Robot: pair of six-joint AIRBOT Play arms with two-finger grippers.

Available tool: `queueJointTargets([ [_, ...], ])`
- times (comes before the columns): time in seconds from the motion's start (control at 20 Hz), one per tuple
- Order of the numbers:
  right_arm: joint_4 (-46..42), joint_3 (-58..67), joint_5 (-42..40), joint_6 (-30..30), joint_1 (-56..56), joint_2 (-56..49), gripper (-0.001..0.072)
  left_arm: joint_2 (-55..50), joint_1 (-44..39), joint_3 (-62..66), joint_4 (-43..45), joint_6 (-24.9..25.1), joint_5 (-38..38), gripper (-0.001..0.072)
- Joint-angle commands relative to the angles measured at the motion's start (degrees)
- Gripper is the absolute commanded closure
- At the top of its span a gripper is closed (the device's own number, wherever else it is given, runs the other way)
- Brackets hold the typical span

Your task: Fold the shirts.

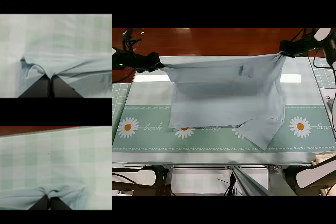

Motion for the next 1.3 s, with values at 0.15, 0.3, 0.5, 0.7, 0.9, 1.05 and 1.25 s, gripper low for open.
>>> queueJointTargets([
  [0.15, -2.75, 0.07, -0.24, 0.98, -0.26, -3.43, 0.0683, -6.19, -3.21, -0.02, -4.28, 0.02, 10.23, 0.0679],
  [0.3, -2.84, 0.07, 0.83, 1.03, -0.83, -3.45, 0.0683, -7.98, -4.92, -0.02, -4.28, 0.02, 13.64, 0.0679],
  [0.5, -2.82, 0.07, 7.48, 1.46, -0.76, -3.32, 0.0682, -8.37, -5.53, 0.00, -2.60, 0.02, 11.82, 0.0680],
  [0.7, -2.95, 0.07, 19.32, -0.59, -0.76, -3.23, 0.0682, -6.62, -3.32, 0.07, -0.85, 0.00, 1.95, 0.0679],
  [0.9, -2.95, 0.00, 26.08, -0.15, -0.72, -3.39, 0.0682, -8.09, -2.27, -0.02, 1.33, -0.09, -7.63, 0.0680],
  [1.05, -1.16, 0.00, 25.24, 0.57, -0.72, -3.39, 0.0650, -9.75, -2.40, -0.02, 1.05, -0.07, -9.86, 0.0637],
  [1.25, -1.03, 0.07, 30.32, -3.82, -0.83, -2.36, 0.0315, -8.13, -0.33, 2.01, 1.11, -0.07, -13.64, 0.0305],
])
